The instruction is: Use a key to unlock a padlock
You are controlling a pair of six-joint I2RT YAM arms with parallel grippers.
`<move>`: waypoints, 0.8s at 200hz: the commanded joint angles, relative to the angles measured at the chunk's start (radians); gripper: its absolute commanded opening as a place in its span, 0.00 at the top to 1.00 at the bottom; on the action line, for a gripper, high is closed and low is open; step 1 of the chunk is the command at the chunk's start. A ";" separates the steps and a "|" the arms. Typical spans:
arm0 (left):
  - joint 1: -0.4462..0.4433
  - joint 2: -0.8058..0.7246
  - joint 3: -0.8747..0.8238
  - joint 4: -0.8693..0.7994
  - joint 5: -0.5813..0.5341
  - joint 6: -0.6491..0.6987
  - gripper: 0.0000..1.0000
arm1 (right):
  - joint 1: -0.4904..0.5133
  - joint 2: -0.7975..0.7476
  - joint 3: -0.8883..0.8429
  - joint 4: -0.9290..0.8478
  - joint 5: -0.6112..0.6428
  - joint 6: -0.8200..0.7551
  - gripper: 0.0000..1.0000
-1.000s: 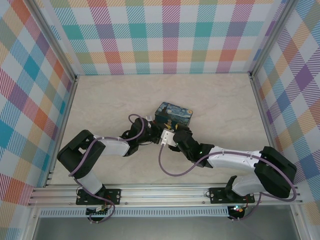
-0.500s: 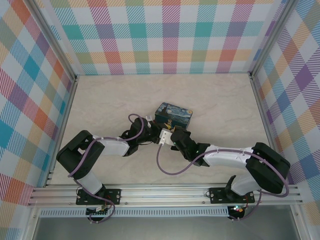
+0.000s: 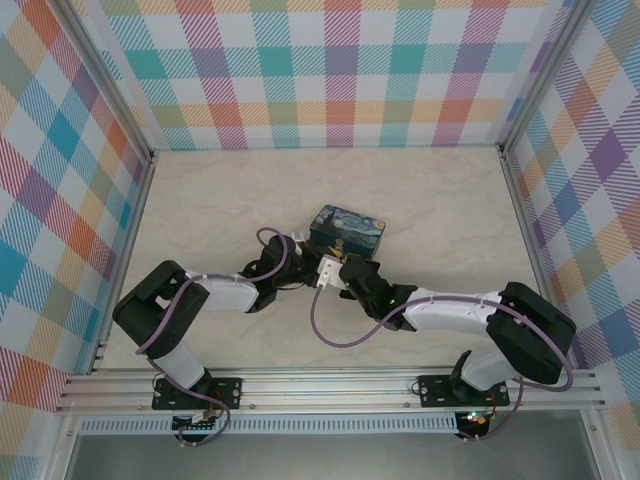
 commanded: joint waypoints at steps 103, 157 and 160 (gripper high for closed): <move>0.011 -0.006 0.014 0.039 0.028 -0.020 1.00 | -0.025 0.006 0.083 -0.052 -0.096 0.233 0.98; 0.008 0.004 0.013 0.039 0.022 -0.017 1.00 | -0.045 0.014 0.110 -0.120 -0.240 0.454 1.00; 0.008 0.005 0.012 0.040 0.021 -0.018 1.00 | -0.047 0.014 0.110 -0.122 -0.248 0.465 1.00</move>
